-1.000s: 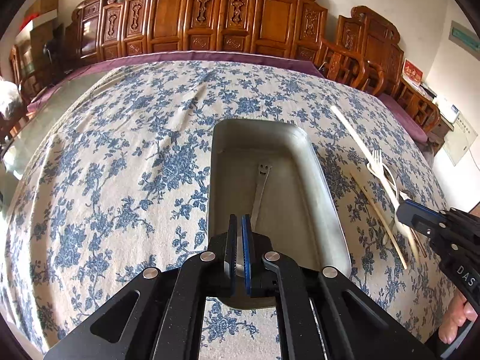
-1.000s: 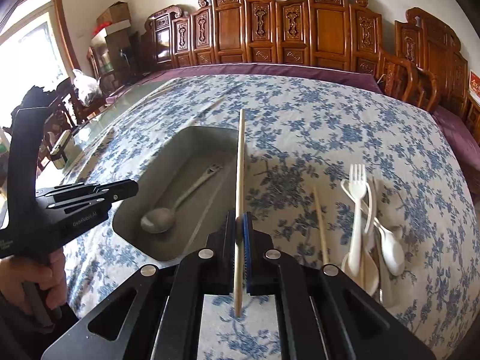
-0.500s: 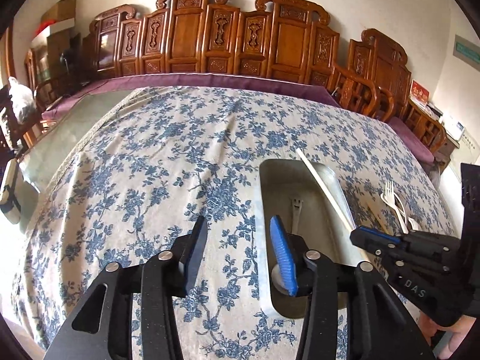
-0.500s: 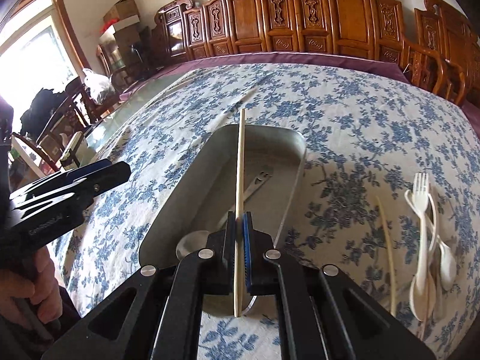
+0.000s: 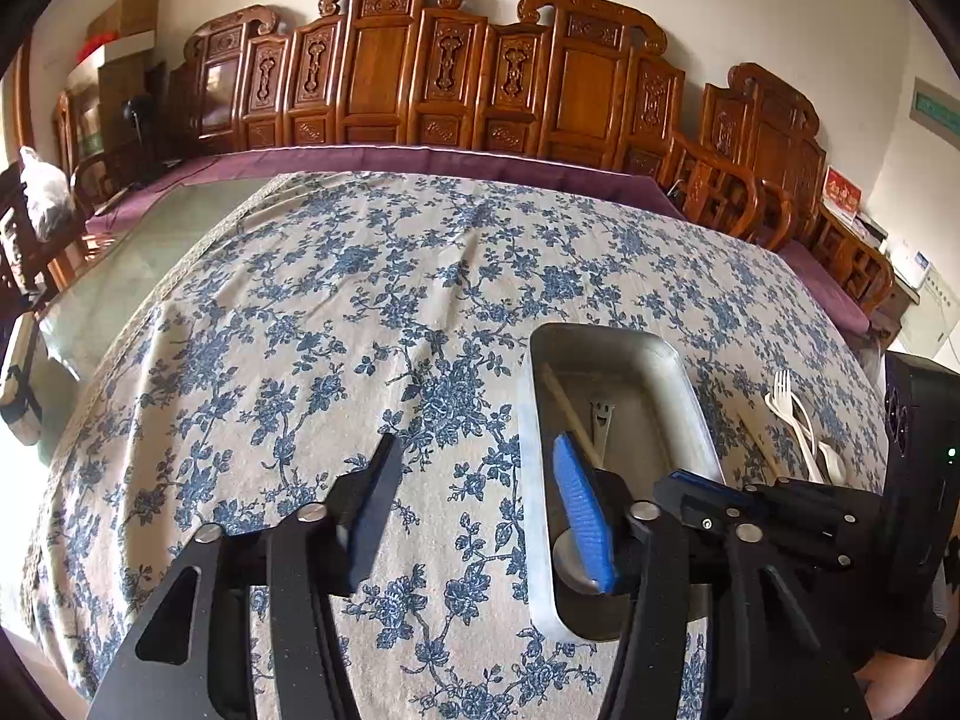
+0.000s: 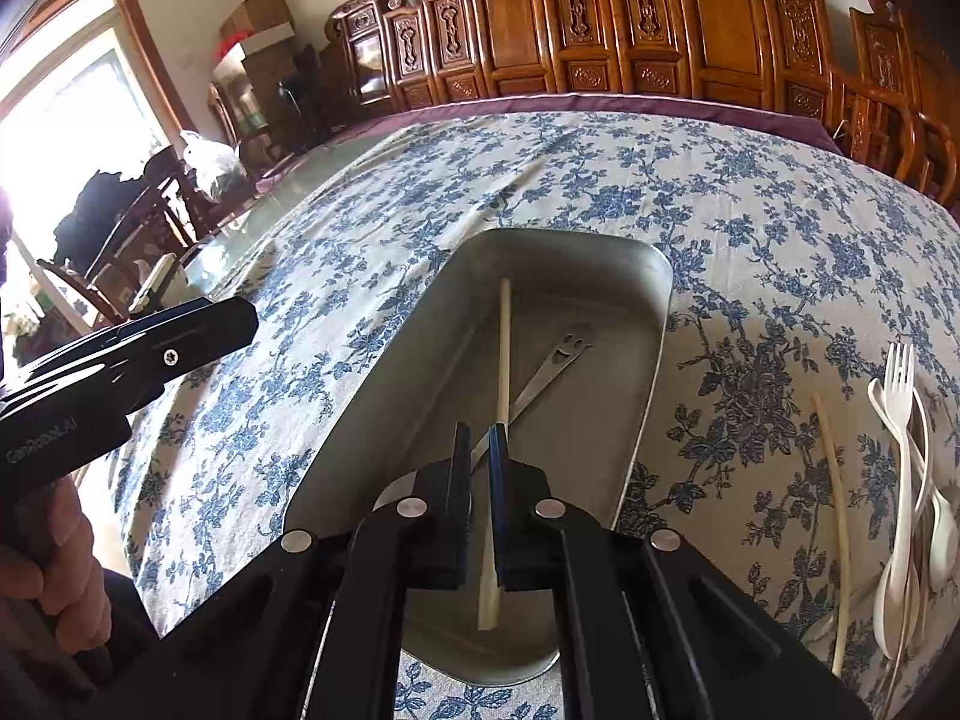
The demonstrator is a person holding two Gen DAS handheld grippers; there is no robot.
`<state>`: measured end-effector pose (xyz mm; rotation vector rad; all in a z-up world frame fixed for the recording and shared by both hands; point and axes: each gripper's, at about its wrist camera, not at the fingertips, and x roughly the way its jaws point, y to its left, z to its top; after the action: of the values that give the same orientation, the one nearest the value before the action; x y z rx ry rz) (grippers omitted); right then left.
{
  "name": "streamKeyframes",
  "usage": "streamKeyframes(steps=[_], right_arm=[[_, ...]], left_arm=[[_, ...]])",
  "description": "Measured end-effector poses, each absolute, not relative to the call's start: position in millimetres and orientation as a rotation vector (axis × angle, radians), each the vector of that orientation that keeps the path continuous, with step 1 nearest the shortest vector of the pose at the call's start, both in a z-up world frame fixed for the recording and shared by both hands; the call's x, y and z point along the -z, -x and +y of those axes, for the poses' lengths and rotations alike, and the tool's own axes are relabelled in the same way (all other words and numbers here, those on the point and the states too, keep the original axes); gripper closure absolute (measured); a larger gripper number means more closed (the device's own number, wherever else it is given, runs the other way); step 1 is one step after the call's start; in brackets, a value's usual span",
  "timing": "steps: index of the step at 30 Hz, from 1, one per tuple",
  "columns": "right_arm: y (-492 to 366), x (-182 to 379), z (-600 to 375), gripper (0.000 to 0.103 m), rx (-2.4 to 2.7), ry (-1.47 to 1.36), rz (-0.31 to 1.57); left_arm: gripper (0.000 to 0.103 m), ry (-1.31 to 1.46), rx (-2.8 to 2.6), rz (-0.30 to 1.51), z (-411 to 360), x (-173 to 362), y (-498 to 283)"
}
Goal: Organize utensils
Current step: 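Carry the wooden chopstick into the grey tray and open the right tool, then grasp a white plastic fork with the right tool while the left tool approaches a chopstick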
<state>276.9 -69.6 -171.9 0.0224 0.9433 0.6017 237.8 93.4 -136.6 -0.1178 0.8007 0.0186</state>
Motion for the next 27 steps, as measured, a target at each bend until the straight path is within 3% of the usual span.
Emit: streamKeyframes(steps=[4,10,12,14,21,24,27], right_arm=[[-270.6,159.4,-82.4,0.095,-0.614,-0.009,0.897],[-254.3,135.9,-138.7,0.095,-0.55,0.068,0.823],[-251.8,131.4,-166.9,0.086,-0.501,0.091,0.807],[-250.6,129.2,-191.7,0.084,-0.454,0.111,0.795],[-258.2,141.7,-259.8,0.083,-0.325,0.091,0.794],[-261.8,151.5,-274.3,0.075,-0.289,0.09,0.791],[-264.7,163.8,-281.3,0.075,-0.286,0.068,0.817]], left_arm=[[0.045,0.116,-0.006,0.799,87.7,136.9,-236.4],[0.029,0.084,0.03,0.798,68.2,137.7,-232.0],[0.026,0.078,0.05,0.798,60.2,137.5,-230.0],[0.023,0.072,0.07,0.794,50.9,136.8,-227.2],[0.021,0.043,0.129,0.805,18.5,141.0,-221.2],[0.021,0.028,0.155,0.806,4.3,142.2,-217.2],[0.021,0.01,0.181,0.809,-10.3,143.7,-212.0]])
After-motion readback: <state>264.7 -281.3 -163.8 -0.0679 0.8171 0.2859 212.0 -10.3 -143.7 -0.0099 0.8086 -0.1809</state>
